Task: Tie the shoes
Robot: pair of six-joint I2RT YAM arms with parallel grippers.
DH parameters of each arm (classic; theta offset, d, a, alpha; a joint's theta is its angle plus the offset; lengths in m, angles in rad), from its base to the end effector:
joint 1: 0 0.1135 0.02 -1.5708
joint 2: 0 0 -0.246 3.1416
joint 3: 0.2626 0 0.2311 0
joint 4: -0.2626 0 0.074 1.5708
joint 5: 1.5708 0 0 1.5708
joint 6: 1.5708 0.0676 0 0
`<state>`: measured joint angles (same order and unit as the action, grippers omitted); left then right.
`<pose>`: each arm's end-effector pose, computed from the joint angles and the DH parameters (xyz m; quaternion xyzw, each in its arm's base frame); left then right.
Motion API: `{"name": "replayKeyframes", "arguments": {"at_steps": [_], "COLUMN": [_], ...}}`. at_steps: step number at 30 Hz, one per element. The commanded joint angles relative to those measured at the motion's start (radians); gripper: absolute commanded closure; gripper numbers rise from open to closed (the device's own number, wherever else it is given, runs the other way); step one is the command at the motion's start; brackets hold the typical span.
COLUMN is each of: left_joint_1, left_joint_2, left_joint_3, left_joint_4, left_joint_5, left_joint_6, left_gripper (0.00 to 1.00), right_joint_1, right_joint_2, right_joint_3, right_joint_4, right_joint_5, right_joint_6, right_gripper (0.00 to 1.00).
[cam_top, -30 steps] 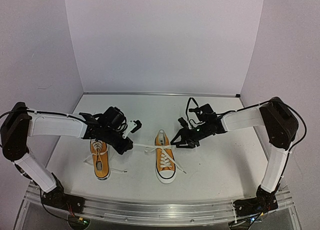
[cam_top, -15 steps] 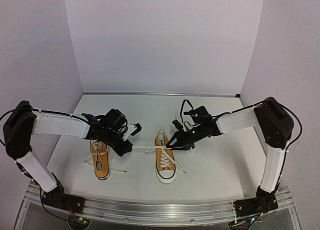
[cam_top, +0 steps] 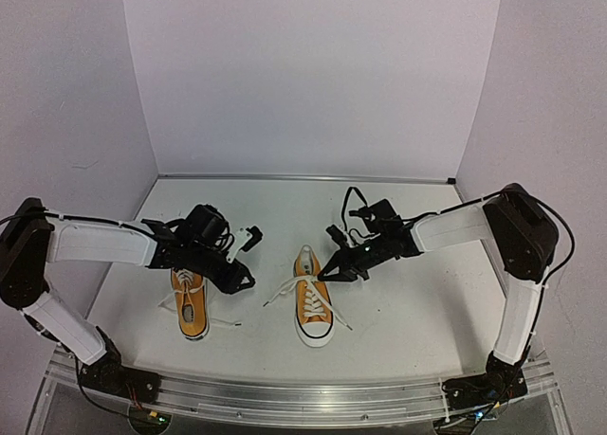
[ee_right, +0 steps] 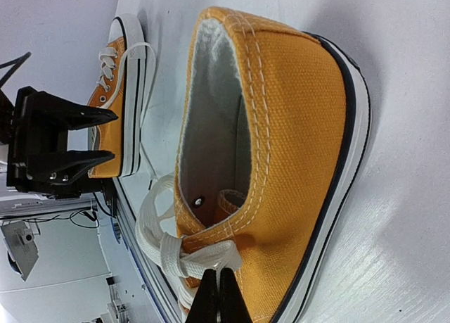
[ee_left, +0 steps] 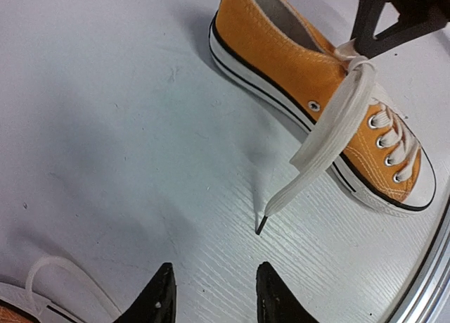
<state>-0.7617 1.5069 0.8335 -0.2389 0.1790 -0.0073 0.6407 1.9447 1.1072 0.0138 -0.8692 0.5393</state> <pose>0.2103 -0.2172 0.1556 0.3740 0.8656 -0.1992 0.2668 0.2768 0.2708 0.1305 -0.1962 0.8356 0.5099 0.0569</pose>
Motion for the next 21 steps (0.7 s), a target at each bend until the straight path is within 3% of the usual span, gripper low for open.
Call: {"name": "replayKeyframes", "arguments": {"at_steps": [1, 8, 21], "left_joint_1": [0.056, 0.093, 0.084], "left_joint_2": [-0.093, 0.024, 0.275], "left_joint_3": [-0.054, -0.013, 0.083], "left_joint_4": [0.189, 0.268, 0.318], "left_joint_5": [0.100, 0.245, 0.390], "left_joint_6": [-0.058, -0.063, 0.007], "left_gripper": [0.54, 0.50, 0.50], "right_joint_1": [0.007, 0.007, 0.007], "right_joint_2": [-0.070, -0.075, -0.091], "right_joint_3": [-0.014, -0.015, -0.017], "right_joint_4": [0.019, 0.006, -0.014], "right_joint_5": [0.029, 0.054, 0.070], "right_joint_6": [-0.012, -0.021, -0.033], "right_gripper": [1.00, 1.00, 1.00]}}
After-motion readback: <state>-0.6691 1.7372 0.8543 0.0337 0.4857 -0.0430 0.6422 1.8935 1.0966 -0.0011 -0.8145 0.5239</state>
